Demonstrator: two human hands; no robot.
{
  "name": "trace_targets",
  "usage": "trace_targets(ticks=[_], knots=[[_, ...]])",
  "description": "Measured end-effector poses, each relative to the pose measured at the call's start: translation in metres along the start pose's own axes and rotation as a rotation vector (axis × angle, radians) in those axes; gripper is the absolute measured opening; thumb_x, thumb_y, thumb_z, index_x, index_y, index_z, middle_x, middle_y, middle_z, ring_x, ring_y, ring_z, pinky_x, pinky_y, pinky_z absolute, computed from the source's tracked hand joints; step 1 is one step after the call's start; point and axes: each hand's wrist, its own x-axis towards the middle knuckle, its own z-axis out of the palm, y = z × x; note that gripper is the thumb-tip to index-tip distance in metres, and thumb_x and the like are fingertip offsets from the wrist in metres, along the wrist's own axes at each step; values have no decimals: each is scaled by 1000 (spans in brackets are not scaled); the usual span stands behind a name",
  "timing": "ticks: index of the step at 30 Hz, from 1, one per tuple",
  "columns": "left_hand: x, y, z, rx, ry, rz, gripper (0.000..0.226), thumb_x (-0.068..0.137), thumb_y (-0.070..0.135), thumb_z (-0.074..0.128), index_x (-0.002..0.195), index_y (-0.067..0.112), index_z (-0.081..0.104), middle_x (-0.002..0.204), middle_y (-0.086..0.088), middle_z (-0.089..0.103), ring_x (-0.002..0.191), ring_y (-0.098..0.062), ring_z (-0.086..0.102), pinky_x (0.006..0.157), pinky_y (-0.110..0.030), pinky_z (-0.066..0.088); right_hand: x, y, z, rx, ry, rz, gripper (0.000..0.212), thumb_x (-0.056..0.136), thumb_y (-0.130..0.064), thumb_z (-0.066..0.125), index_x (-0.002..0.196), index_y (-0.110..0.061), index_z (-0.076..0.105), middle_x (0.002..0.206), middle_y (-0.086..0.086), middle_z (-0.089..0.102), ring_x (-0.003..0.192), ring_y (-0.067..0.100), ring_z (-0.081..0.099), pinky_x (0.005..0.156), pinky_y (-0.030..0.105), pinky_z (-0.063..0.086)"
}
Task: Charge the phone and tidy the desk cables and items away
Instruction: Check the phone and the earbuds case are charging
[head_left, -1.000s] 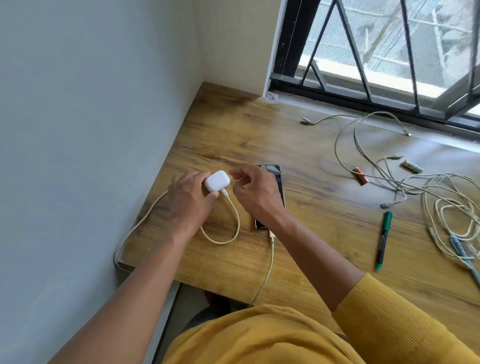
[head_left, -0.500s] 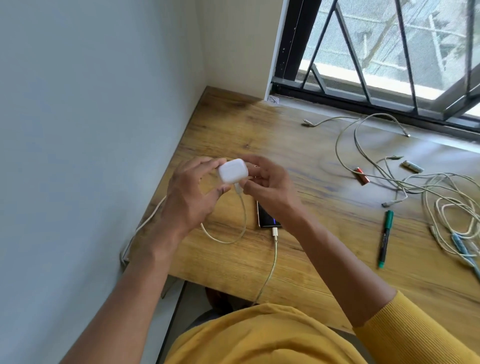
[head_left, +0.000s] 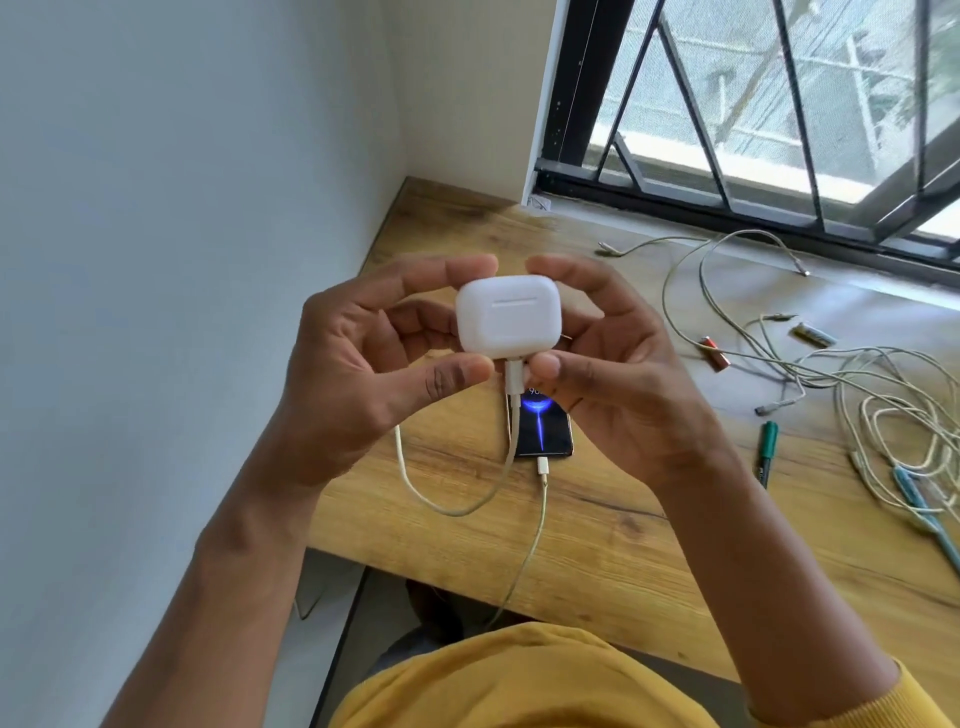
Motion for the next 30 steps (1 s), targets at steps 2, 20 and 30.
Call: trace_targets(ticks=[2,20,30], knots=[[2,6,3,-86,-15,14,56,84,7,81,136,12,61,124,-7,75,119,-36,71,93,-42,63,0,-9,5,25,-35,-17,58,84,16,64,132,-15,60,112,20,69,96,30,71,84,35,61],[19,30,16,-401,-147,91,60,88,22,83,138,8,50,126,-2,62,119,-25,64,91,-29,58,9,-35,22,96,-196,-76,55,81,-2,84,128,-18,60,123,19,63,103,39,57,85,34,61],[24,31,19,-427,-177,110,54,90,19,81,138,14,57,126,-2,62,121,-25,64,92,-30,58,10,-39,21,121,-226,-83,55,83,2,81,130,-16,58,123,21,62,102,37,60,83,36,61]])
